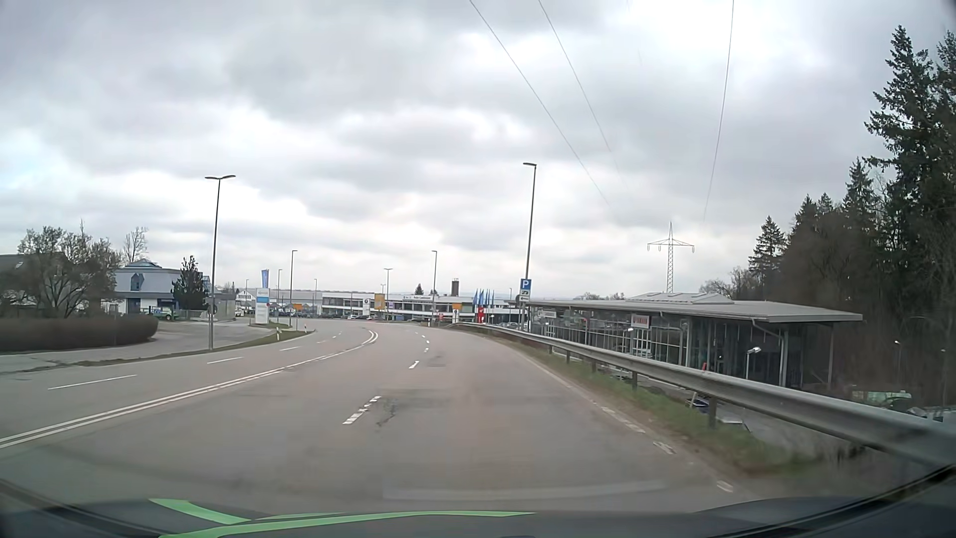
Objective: Follow the waypoints while adhering to traffic rules and regulations
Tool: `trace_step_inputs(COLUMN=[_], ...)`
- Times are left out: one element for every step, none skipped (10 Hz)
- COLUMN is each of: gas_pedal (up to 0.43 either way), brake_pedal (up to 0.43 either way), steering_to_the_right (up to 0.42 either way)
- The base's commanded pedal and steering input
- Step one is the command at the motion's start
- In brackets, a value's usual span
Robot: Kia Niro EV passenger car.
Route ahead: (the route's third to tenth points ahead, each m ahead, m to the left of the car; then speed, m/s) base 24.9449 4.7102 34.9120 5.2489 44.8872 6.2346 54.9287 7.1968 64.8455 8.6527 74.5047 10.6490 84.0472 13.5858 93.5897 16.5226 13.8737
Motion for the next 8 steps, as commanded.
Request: trace_step_inputs(gas_pedal=[0.0,0.0,0.0,0.0,0.0,0.0,0.0,0.0], brake_pedal=[0.0,0.0,0.0,0.0,0.0,0.0,0.0,0.0], steering_to_the_right=[-0.004,-0.004,-0.004,-0.005,-0.005,-0.006,-0.006,-0.007])
